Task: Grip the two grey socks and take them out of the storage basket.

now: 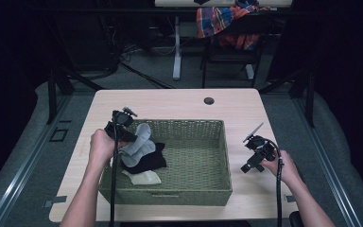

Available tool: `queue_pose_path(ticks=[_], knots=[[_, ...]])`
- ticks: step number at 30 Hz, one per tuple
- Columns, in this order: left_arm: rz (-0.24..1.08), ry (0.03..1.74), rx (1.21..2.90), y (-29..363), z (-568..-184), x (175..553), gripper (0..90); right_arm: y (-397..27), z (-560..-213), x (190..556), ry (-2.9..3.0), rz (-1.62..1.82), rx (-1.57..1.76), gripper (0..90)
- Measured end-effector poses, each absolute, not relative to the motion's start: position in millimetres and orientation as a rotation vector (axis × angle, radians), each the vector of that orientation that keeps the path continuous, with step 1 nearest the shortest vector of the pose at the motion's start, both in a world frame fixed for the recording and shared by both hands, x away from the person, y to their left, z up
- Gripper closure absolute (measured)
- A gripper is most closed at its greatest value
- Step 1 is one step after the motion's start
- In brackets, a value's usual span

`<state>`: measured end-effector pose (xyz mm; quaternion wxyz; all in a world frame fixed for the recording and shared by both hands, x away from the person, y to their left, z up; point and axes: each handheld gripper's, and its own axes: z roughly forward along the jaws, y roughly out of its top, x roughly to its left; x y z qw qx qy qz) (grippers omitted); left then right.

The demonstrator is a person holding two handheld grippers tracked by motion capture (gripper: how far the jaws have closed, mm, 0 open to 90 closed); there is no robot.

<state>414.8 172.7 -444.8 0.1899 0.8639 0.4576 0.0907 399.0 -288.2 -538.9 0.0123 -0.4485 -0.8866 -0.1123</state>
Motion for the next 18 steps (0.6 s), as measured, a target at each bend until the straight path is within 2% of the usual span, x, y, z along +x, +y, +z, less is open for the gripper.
queue_pose_path(ticks=[15, 17, 18], knots=[[0.304, 1.200, 2.446, 176, -423, 408, 85.5, -289, -536, 402, -2.795, -0.249, -1.342, 7.7], [0.312, 1.191, 2.445, 176, -422, 407, 85.5, -287, -542, 397, -2.745, -0.385, -1.447, 7.8], [0.315, 1.187, 2.446, 176, -420, 406, 85.6, -288, -540, 399, -2.763, -0.333, -1.409, 7.8]])
